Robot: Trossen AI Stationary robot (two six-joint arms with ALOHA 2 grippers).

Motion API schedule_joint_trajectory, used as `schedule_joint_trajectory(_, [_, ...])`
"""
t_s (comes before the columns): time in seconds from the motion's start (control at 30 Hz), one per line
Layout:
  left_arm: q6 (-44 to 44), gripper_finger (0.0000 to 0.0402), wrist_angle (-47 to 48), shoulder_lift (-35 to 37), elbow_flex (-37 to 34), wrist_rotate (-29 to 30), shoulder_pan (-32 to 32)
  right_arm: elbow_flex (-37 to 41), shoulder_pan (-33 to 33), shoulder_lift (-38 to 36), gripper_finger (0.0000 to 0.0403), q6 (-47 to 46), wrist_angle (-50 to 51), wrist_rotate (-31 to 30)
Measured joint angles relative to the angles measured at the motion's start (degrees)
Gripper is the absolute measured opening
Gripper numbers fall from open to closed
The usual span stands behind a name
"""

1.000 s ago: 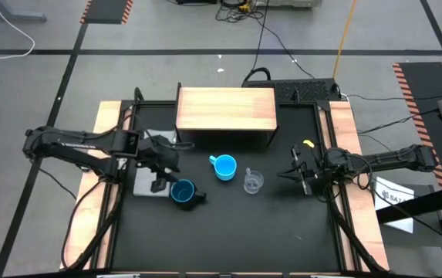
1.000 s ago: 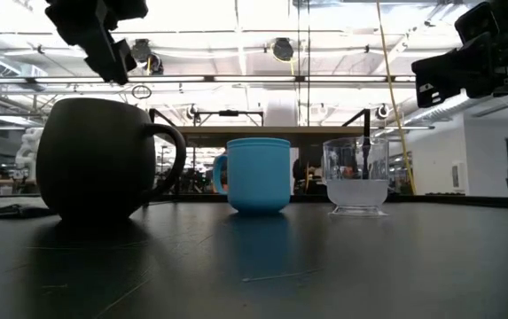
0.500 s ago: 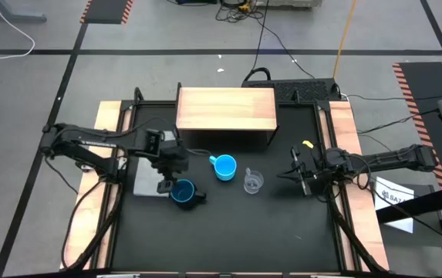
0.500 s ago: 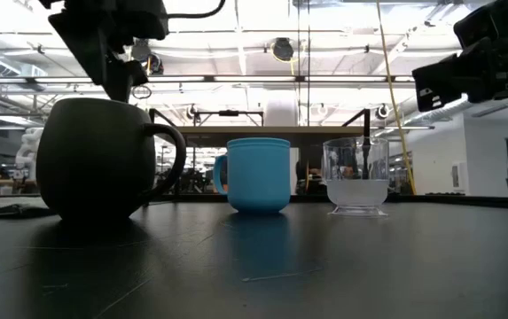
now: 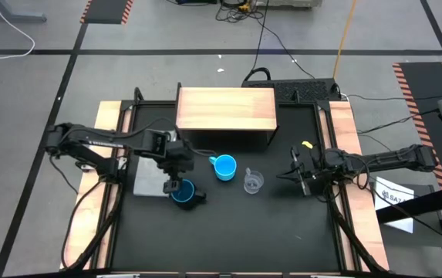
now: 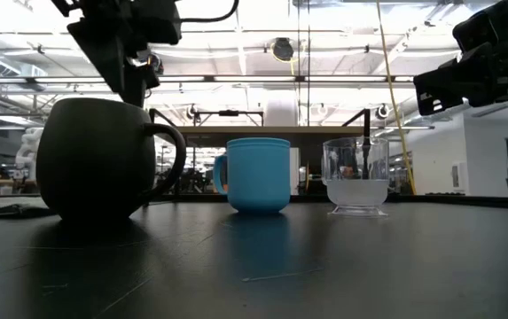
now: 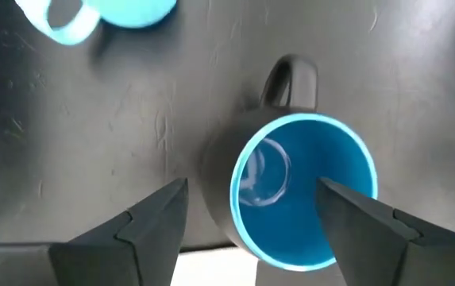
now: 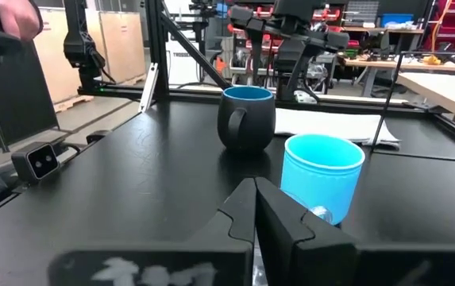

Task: Stack small to large cups/mugs on shelf
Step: Put the black cup on the shelf

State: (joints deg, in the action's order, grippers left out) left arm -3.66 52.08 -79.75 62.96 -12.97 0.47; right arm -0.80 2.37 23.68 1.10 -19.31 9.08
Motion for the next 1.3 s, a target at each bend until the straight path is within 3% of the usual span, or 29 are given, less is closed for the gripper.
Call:
schedule_joint_trajectory(0.6, [-1.4,0.0276,0.3,-0.1,-0.1,-0.7,-1.2,0.0,0.0,0.0,0.0000,0.0,0.0,0.0])
schedule_joint_trajectory(1.3, [1.0,0.0275,-1.5,-5.3,-2.2,3.3,-2.4,0.0,0.0,0.0,0.0000,-0.4,0.1,0.0])
